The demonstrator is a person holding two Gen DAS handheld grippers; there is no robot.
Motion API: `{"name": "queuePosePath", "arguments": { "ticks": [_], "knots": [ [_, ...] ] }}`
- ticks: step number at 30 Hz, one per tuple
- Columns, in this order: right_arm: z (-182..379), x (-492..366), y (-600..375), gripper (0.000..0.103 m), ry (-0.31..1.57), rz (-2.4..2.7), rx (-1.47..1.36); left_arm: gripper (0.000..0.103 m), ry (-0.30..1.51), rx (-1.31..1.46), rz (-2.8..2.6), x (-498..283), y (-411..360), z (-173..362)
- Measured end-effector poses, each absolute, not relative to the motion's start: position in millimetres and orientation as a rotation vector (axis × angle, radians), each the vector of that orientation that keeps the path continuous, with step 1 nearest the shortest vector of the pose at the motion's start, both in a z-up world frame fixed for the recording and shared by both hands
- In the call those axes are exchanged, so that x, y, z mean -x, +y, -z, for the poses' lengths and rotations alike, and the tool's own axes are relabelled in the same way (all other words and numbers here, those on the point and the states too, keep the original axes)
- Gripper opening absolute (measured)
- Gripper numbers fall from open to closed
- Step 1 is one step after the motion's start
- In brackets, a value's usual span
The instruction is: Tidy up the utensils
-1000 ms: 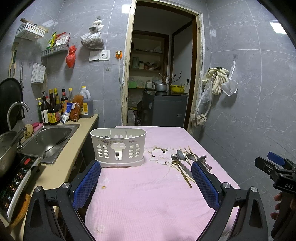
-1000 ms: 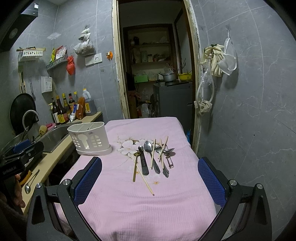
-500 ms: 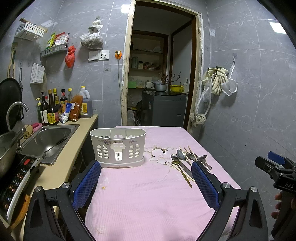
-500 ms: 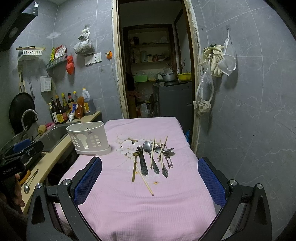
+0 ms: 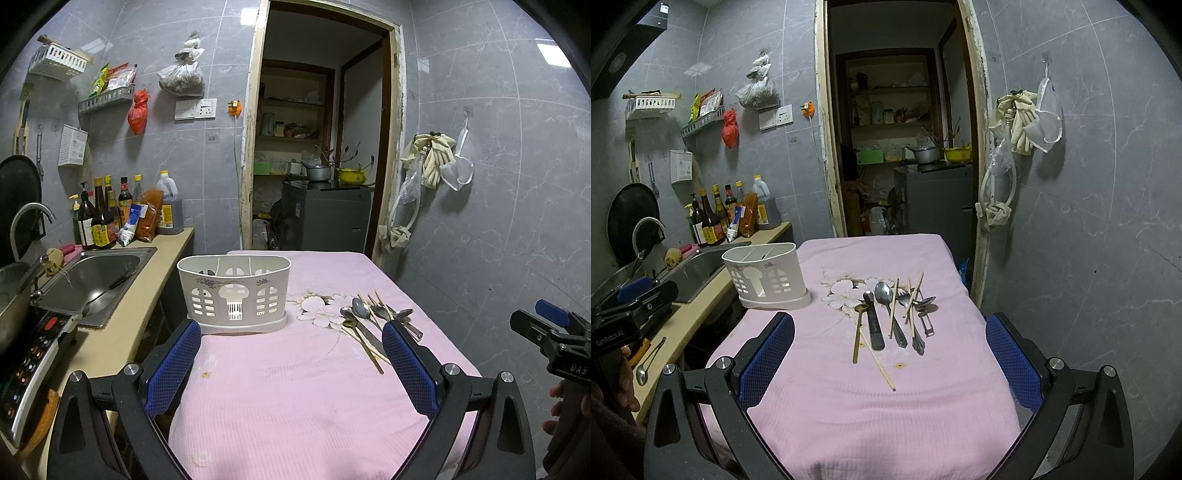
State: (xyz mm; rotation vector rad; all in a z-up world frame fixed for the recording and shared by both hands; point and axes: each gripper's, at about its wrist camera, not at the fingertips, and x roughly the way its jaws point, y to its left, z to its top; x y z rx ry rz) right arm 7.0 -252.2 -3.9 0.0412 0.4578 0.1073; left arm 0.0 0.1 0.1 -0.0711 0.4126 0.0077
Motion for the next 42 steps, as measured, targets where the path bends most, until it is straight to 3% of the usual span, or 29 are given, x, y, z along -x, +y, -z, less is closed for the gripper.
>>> {"name": "queuePosePath", "arguments": {
  "ticks": [30,42],
  "knots": [
    [3,-8,-252,0.102,0.452,-0.102,-0.033,0.099,0.411,0.077,0.012,-10,0,4],
    [-27,-20,-260,0.102,0.387,-0.095,0.092,0.099,0.408,0.073,0.050,-25,-15,-1]
  ]
}}
